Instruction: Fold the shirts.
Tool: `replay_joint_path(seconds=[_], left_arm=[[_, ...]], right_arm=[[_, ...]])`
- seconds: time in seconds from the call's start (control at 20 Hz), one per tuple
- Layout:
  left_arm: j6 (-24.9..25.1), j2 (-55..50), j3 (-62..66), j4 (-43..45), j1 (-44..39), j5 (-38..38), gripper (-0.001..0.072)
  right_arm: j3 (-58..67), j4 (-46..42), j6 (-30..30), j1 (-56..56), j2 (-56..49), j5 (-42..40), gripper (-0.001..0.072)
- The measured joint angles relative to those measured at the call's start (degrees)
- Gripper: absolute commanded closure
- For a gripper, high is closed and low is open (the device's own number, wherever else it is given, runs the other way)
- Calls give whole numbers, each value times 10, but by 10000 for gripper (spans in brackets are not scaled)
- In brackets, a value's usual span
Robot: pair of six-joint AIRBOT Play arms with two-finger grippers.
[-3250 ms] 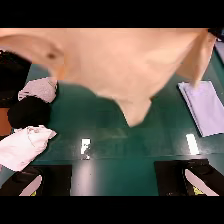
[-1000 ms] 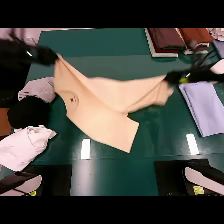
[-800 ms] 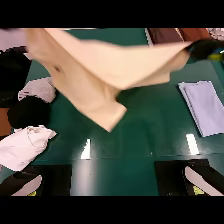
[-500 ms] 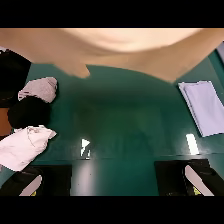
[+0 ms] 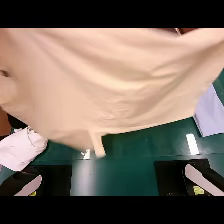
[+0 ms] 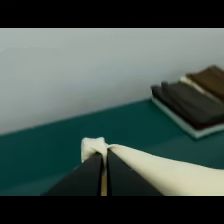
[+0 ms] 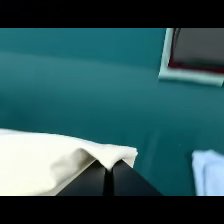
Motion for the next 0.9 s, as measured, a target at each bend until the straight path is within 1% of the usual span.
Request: replay_joint_path(seconds=[0.1, 0.2, 0.35, 0.4, 0.45, 0.5, 0.55, 0.6, 0.65, 0.8, 0.9], left_arm=[[-4, -73, -30, 3, 0, -16, 684], [-6, -156, -52, 2, 0, -21, 684], [-8, -277, -68, 0, 0, -28, 684], [-8, -311, -70, 0, 0, -28, 681], [-8, -336, -72, 0, 0, -30, 518], [-8, -355, -73, 2, 0, -31, 183], [-9, -367, -71, 3, 2, -32, 149], [-12, -376, -67, 3, 5, -40, 167], [-17, -381, -62, 5, 11, -54, 167], [-38, -370, -72, 5, 37, -115, 167], [-46, -336, -124, 4, 53, -139, 167]], right_arm=[[-45, -11, 11, 17, -44, 13, 697], [-100, -43, 21, 42, -91, 9, 697], [-159, -83, 31, 77, -168, -31, 696], [-167, -89, 33, 88, -194, -49, 668], [-167, -95, 35, 97, -219, -64, 406], [-160, -101, 36, 103, -240, -74, 231], [-148, -103, 36, 109, -259, -79, 231], [-130, -105, 36, 113, -277, -80, 246], [-111, -107, 35, 115, -291, -80, 268], [-75, -110, 15, 116, -306, -57, 269], [-83, -111, 5, 115, -292, -42, 269]])
